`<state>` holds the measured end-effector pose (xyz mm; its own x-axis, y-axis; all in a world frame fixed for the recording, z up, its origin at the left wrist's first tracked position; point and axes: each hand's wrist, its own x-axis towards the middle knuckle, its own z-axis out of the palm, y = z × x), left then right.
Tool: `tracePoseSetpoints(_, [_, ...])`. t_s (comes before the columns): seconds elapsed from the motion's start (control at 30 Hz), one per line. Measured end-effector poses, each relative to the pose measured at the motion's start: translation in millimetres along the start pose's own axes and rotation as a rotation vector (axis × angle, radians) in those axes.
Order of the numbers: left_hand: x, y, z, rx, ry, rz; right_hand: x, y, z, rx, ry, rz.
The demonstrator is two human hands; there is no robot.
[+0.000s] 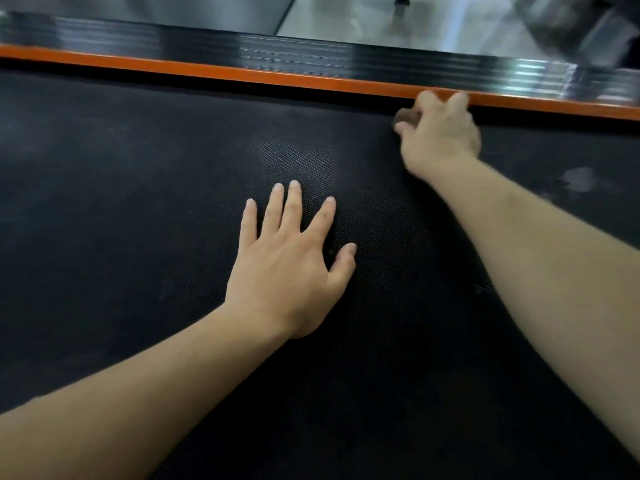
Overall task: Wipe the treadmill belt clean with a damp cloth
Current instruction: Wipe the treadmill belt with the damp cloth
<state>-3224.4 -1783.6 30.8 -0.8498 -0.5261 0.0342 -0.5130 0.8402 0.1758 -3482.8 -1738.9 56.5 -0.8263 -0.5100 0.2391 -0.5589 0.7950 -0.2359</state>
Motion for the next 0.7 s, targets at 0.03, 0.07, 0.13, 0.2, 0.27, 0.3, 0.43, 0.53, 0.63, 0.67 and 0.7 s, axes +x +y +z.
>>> tracePoseSetpoints(0.03, [0.4,0.4,-0.2,0.004,0.004,0.000,-11.4,-2.6,1.6,0.017,-0.011,-0.120])
tracePoseSetpoints(0.07, [0.4,0.6,-0.3,0.005,0.006,-0.001,-20.9,-1.8,0.8,0.032,-0.031,-0.227])
tracePoseSetpoints(0.13, [-0.7,0.8,-0.5,0.007,0.006,-0.003,-21.8,11.6,-5.2,-0.003,-0.048,-0.307])
tracePoseSetpoints(0.2, [0.0,1.4,-0.6,0.004,0.002,0.002,-2.6,32.5,-13.2,-0.076,-0.020,-0.175])
tracePoseSetpoints(0.27, [0.4,1.1,-0.4,0.002,0.001,0.000,8.8,42.6,-20.5,-0.052,0.000,0.008])
tracePoseSetpoints(0.3, [1.1,1.1,-0.3,0.000,0.002,0.000,6.6,39.7,-20.5,-0.049,0.008,0.028])
tracePoseSetpoints(0.43, [0.7,1.4,-1.6,-0.003,-0.011,-0.007,-36.9,25.9,-13.6,0.017,-0.056,-0.242])
tracePoseSetpoints(0.53, [-0.3,1.7,-1.8,-0.010,-0.018,-0.012,-34.7,44.7,-21.0,-0.046,-0.060,-0.296])
tracePoseSetpoints(0.63, [0.1,1.7,-1.5,-0.018,-0.006,-0.010,-14.1,55.2,-30.1,-0.060,-0.038,-0.087])
tracePoseSetpoints(0.67, [0.2,1.3,-1.6,-0.017,-0.002,-0.011,-18.7,48.8,-29.1,-0.066,-0.033,-0.079])
tracePoseSetpoints(0.7, [0.0,1.2,-1.6,-0.015,-0.003,-0.012,-28.9,41.0,-26.1,-0.077,-0.025,-0.119])
